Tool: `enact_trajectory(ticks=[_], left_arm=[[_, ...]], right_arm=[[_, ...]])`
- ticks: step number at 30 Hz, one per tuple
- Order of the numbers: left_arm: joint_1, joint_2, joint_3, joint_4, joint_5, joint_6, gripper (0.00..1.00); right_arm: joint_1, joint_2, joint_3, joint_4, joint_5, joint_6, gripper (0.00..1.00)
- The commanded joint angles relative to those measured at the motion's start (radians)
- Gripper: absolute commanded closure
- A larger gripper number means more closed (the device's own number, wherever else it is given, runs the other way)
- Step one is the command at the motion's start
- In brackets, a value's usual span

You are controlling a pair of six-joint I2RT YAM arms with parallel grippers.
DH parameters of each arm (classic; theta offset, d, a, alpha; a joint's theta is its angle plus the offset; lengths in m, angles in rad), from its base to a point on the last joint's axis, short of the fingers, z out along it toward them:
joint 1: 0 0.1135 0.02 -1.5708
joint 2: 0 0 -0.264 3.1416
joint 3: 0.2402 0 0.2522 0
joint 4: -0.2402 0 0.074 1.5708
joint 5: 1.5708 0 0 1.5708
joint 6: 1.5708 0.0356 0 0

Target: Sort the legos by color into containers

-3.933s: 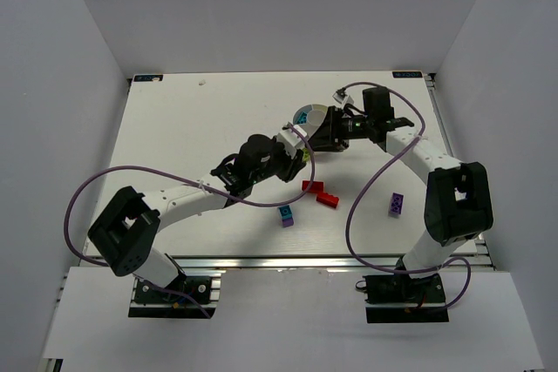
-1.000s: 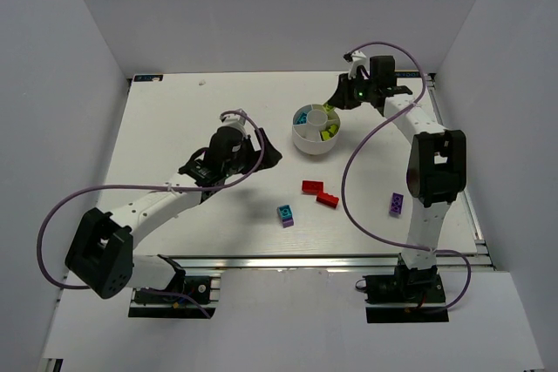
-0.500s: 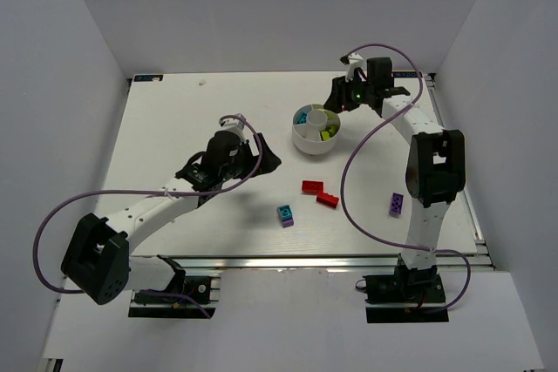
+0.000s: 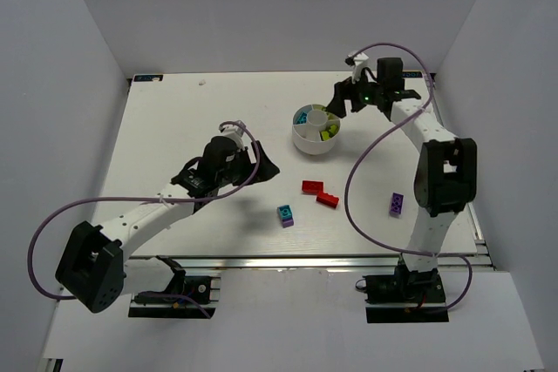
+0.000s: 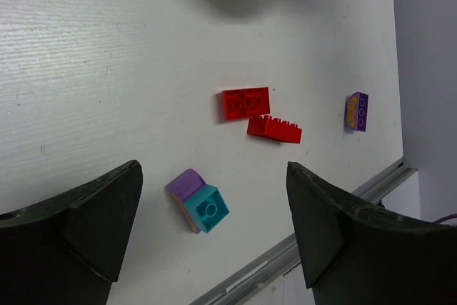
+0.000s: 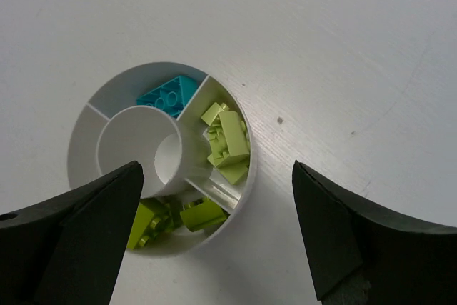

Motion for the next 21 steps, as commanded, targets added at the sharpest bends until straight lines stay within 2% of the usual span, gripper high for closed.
enact_trajectory(ticks=[1,5,6,7,8,10,11,14,16,21], left_arm=[[0.007,-0.039,-0.011,-0.015,0.043,-0.002,0.13],[0.0,-0.023,-0.003,-0.041,0.052,-0.005,0.17],[-0.003,-0.02,0.0,-0.047,0.052,-0.005,0.18],[-0.006,-0.014,0.006,-0.055,0.051,-0.005,0.18],[-0.007,-0.006,0.013,-0.079,0.048,-0.011,0.2],[-0.018,0.024,0.048,-0.115,0.026,-0.017,0.2],[-0.023,0.035,0.061,-0.153,0.021,-0.031,0.2],[-0.041,0.09,0.122,-0.235,-0.002,-0.074,0.21],[-0.056,0.128,0.17,-0.279,-0.02,-0.099,0.21],[-0.093,0.214,0.299,-0.483,-0.08,-0.175,0.2]], right_arm=[[-0.044,-0.204,-0.102,0.071,-0.158,-0.206,0.1],[-0.064,-0.372,-0.361,0.258,-0.256,-0.348,0.11],[-0.064,-0.39,-0.383,0.248,-0.285,-0.369,0.11],[-0.067,-0.396,-0.38,0.195,-0.322,-0.457,0.11],[-0.065,-0.392,-0.341,0.018,-0.365,-0.505,0.12],[-0.067,-0.393,-0.316,-0.109,-0.448,-0.567,0.27],[-0.065,-0.404,-0.322,-0.134,-0.465,-0.561,0.41],[-0.065,-0.471,-0.405,-0.069,-0.424,-0.425,0.6],[-0.067,-0.52,-0.46,-0.024,-0.39,-0.374,0.6],[-0.067,-0.591,-0.541,0.044,-0.268,-0.233,0.39]])
